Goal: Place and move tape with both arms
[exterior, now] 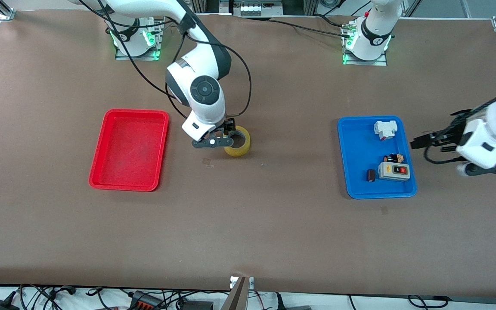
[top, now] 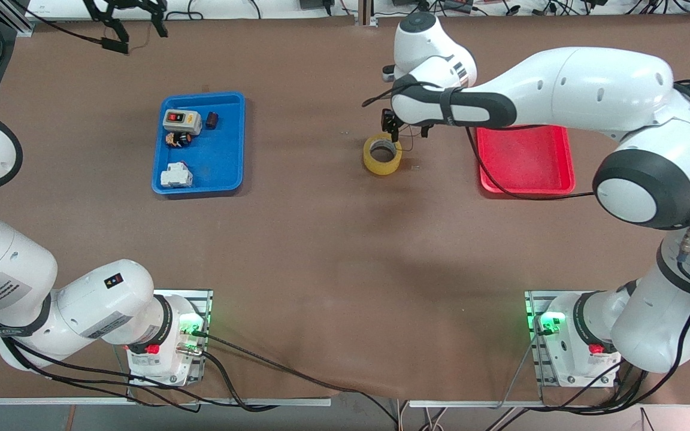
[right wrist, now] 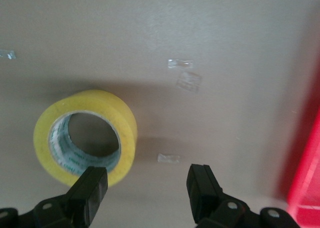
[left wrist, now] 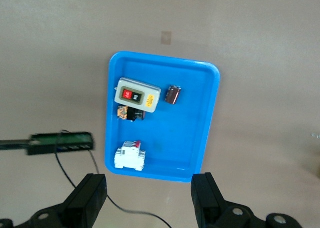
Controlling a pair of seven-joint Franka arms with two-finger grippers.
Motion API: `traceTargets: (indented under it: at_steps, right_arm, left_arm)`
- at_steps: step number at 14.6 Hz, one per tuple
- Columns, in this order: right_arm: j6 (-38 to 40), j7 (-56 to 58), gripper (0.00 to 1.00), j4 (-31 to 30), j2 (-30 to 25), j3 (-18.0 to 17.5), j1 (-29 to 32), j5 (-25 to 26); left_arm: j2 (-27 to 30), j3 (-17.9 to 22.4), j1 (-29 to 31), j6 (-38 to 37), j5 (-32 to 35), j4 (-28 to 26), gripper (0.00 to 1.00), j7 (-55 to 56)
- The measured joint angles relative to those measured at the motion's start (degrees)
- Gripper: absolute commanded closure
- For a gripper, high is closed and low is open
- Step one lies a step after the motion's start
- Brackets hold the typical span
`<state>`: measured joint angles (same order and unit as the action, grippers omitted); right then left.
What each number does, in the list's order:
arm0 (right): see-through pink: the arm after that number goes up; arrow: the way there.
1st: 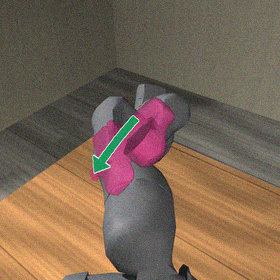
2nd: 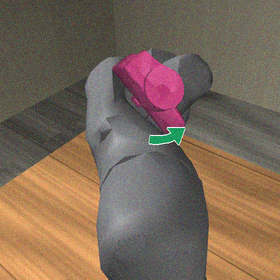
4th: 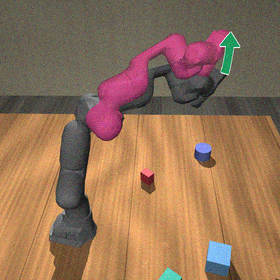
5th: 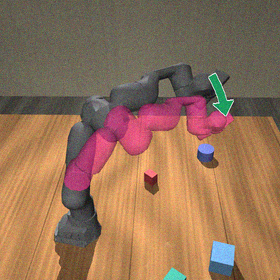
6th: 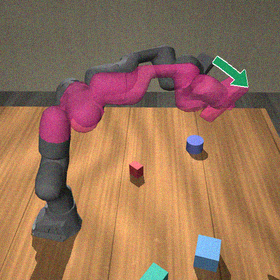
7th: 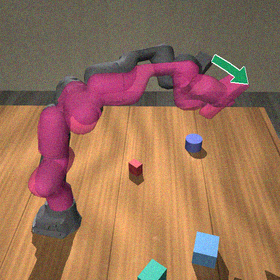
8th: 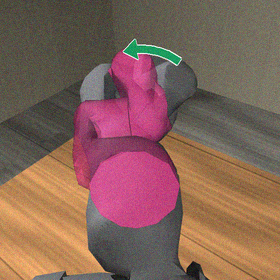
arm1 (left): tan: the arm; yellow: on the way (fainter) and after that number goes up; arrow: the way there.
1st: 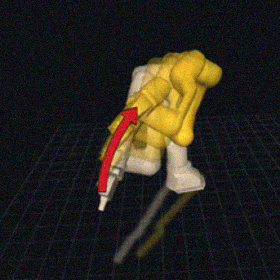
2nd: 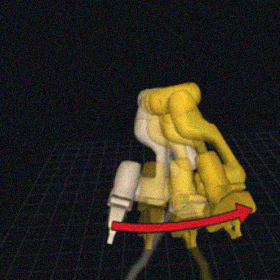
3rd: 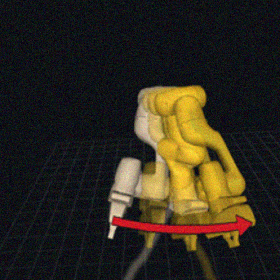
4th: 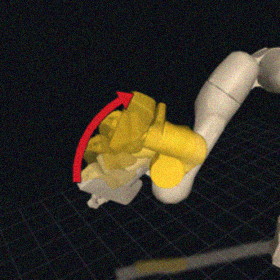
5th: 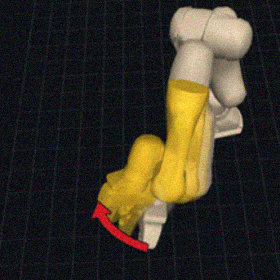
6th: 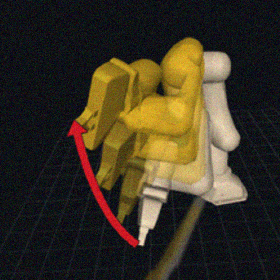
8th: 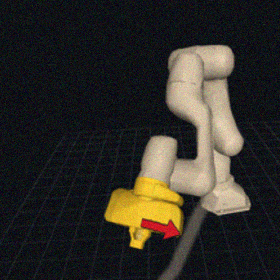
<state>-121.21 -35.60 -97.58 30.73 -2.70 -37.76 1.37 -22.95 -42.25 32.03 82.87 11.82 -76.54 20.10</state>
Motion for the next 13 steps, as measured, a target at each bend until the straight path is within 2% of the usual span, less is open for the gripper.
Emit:
traceTargets:
  at_steps: [1, 4, 5, 6, 8, 12, 13]
  right_arm:
    - [-1.3, 0.0, 0.05, 0.0, 1.1, 0.0, -0.2, 0.0]
    - [-4.1, 0.0, 0.05, 0.0, 3.4, 0.0, -0.6, 0.0]
    - [-4.8, -0.1, 0.05, 0.0, 4.0, 0.0, -0.9, 0.0]
    - [-5.6, -0.4, 0.05, 0.0, 4.6, 0.0, -1.2, 0.0]
    - [-7.4, -0.8, 0.05, 0.0, 5.7, 0.0, -1.5, 0.0]
    - [-8.9, -0.9, 0.08, 0.0, 7.5, 0.0, -2.0, 0.0]
    - [-9.1, -1.0, 0.18, 0.0, 7.8, 0.0, -2.0, 0.0]
  left_arm:
    - [0.9, 5.1, -2.7, -0.5, -2.5, 0.9, 0.0, -2.5]
    - [4.6, 24.5, -14.6, -1.0, -10.9, 1.9, 0.0, -10.7]
    - [5.9, 30.1, -18.6, -1.3, -12.3, 1.7, 0.0, -12.7]
    - [7.1, 33.8, -21.6, -1.5, -13.0, 1.3, 0.0, -13.5]
    - [9.6, 36.4, -25.0, -1.6, -13.2, -1.0, 0.0, -13.7]
    - [15.7, 36.7, -26.6, 2.7, -13.2, -10.6, 0.0, -13.7]
    - [17.1, 36.7, -26.7, 3.5, -13.2, -12.6, 0.0, -13.7]
